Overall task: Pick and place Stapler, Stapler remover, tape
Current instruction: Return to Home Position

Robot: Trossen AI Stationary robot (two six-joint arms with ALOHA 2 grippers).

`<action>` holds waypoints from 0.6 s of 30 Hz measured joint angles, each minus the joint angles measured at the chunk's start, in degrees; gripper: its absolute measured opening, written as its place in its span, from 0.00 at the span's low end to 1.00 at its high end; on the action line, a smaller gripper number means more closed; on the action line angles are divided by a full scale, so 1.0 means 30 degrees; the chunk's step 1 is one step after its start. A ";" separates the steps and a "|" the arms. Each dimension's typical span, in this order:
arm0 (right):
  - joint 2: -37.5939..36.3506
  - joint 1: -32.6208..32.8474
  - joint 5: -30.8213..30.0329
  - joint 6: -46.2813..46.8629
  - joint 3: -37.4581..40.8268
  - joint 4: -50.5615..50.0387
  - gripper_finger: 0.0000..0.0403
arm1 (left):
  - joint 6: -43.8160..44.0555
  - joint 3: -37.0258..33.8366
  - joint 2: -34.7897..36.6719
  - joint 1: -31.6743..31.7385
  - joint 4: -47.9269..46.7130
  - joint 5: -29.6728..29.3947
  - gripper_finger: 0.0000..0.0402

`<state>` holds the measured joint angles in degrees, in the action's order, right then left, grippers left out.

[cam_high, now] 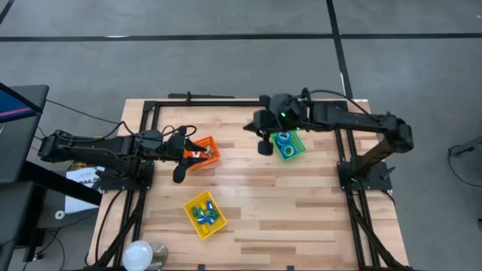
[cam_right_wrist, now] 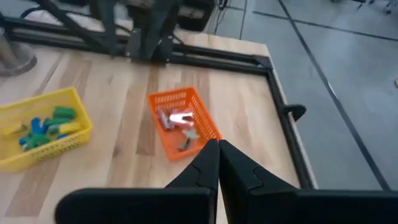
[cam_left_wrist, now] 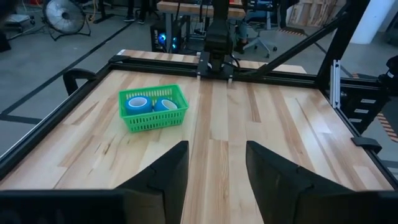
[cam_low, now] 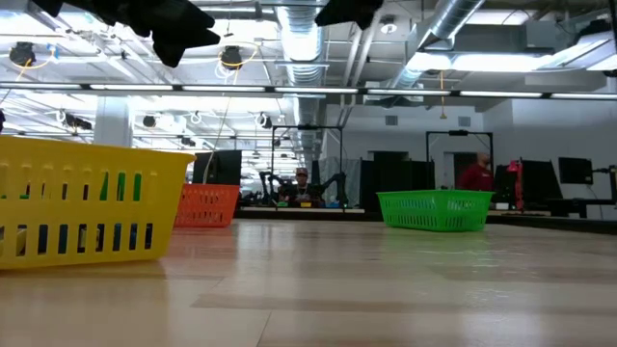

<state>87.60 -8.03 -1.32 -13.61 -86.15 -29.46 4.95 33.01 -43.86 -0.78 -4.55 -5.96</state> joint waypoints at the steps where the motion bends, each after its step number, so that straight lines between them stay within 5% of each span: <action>1: -0.0406 0.0120 0.0000 0.0007 0.0851 0.0527 0.00 | 0.0000 0.0000 0.0000 0.0000 0.0014 0.0000 0.37; 12: -0.3863 0.1755 -0.0014 0.0420 0.8774 0.5479 0.00 | 0.0000 0.0000 0.0000 0.0000 0.0320 0.0000 0.37; 18: -0.5016 0.2220 0.0000 0.4336 1.2368 0.7982 0.00 | 0.0000 0.0000 0.0000 0.0000 0.0433 0.0007 0.37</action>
<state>72.55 -1.37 -1.32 -0.60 -49.04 -5.51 4.95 33.01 -43.86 -0.78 -3.26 -5.93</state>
